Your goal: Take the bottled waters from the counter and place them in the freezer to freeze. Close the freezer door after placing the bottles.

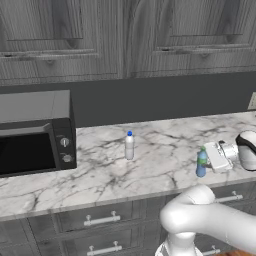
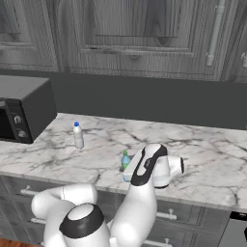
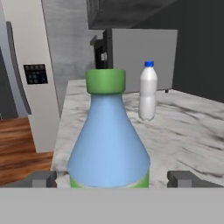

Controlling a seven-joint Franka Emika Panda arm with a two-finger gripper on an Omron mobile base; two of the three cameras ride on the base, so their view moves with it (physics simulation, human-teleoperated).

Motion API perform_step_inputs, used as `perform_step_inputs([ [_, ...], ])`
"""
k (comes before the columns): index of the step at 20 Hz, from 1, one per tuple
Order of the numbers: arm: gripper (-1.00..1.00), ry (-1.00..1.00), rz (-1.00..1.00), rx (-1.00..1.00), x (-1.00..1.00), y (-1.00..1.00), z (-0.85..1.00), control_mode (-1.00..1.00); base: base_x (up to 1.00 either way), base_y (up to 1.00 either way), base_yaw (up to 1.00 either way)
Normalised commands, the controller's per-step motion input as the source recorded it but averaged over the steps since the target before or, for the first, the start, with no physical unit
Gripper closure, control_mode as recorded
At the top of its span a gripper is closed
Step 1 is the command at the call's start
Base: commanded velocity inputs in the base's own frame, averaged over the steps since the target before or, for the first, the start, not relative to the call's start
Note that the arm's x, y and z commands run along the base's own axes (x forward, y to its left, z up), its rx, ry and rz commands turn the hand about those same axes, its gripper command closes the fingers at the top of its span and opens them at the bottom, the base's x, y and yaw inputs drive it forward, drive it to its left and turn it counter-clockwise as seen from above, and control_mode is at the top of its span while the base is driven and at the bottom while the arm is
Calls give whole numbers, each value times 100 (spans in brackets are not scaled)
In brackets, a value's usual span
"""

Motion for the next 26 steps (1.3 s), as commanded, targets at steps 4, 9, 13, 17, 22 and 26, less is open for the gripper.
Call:
perform_step_inputs([
  [4,100,0,0,0,0,9,0,-100,0,0,0],
  [9,100,0,0,0,0,3,0,-100,0,0,0],
  [13,100,0,0,0,0,0,0,-100,0,0,0],
  [17,100,1,-5,-1,0,6,24,-100,0,0,0],
  [22,100,0,-33,3,-16,2,92,-100,0,0,0],
  [26,100,14,-50,0,-14,-3,93,-100,0,0,0],
])
